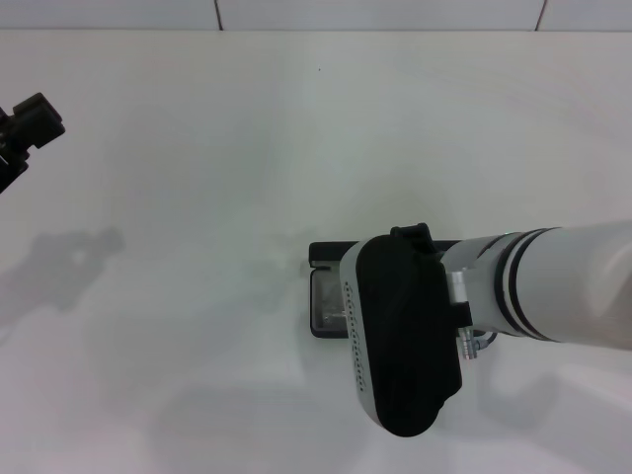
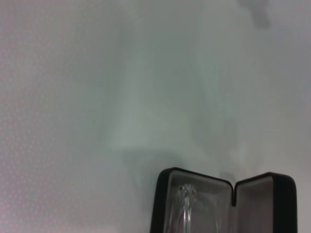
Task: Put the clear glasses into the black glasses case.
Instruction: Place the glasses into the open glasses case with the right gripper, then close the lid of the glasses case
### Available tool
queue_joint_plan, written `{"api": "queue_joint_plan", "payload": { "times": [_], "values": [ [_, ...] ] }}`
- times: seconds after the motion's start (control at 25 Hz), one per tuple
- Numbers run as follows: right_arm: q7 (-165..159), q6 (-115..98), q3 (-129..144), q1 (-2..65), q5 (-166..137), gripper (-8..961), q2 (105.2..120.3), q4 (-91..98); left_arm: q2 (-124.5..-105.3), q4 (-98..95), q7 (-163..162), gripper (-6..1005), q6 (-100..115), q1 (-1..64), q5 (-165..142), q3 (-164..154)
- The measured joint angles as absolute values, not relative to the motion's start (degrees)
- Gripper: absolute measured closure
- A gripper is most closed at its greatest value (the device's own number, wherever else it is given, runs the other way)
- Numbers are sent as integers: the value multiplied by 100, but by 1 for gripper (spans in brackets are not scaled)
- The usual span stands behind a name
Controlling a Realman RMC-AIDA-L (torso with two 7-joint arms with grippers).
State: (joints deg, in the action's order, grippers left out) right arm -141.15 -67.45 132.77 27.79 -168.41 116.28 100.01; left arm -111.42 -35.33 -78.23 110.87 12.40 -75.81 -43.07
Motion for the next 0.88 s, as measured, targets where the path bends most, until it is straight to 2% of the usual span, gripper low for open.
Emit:
{"api": "queue_joint_plan", "payload": {
  "times": [0.88],
  "values": [
    [-14115,-7109,13122,2649,-16292,632,11628,10432,-11153,-3533,-7848,876,11191,1195,-7581,-4306]
  ]
}}
